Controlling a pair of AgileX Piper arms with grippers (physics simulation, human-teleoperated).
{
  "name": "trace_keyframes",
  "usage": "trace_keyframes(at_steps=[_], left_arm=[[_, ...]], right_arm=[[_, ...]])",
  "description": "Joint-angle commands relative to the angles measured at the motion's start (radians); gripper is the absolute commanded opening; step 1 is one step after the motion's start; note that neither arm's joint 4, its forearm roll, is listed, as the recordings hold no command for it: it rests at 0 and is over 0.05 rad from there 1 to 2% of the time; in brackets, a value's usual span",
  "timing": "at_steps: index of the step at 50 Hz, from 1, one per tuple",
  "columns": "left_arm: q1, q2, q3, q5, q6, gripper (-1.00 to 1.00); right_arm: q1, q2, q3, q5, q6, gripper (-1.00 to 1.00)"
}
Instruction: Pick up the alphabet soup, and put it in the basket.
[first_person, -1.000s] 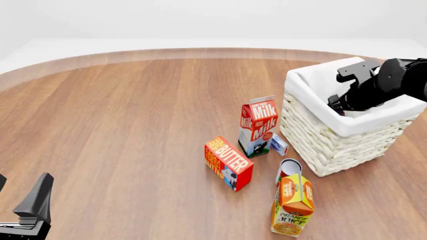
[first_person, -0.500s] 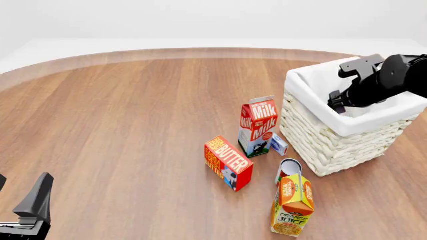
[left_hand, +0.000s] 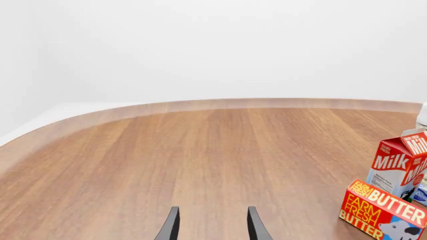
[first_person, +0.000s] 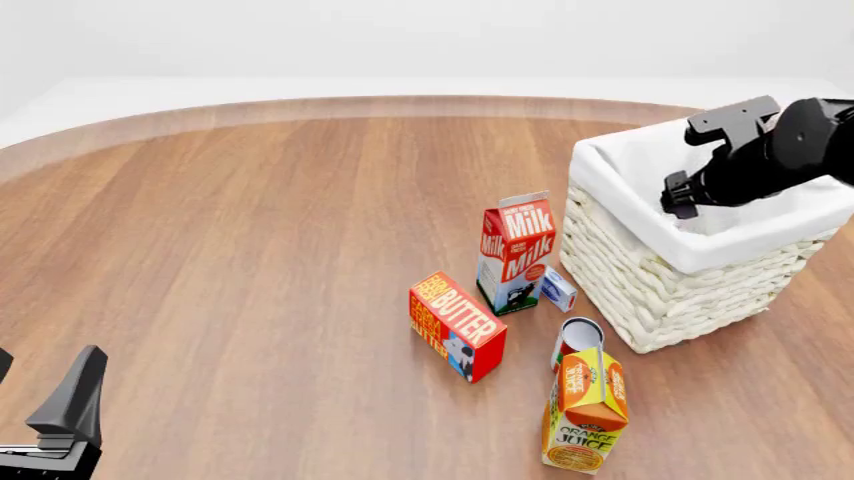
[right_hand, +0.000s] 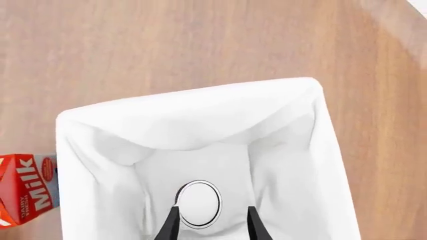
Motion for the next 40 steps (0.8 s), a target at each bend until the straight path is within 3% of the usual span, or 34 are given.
trace_keyframes(at_steps=[1, 40], left_arm=[[0.000, 0.000, 0.000, 0.000, 0.000, 1.00], [0.000, 0.000, 0.000, 0.000, 0.000, 1.00]], right_arm=[[0.003, -0.029, 0.007, 0.003, 0.003, 1.00], [-0.001, -0.239, 0.121, 0.005, 0.015, 1.00]])
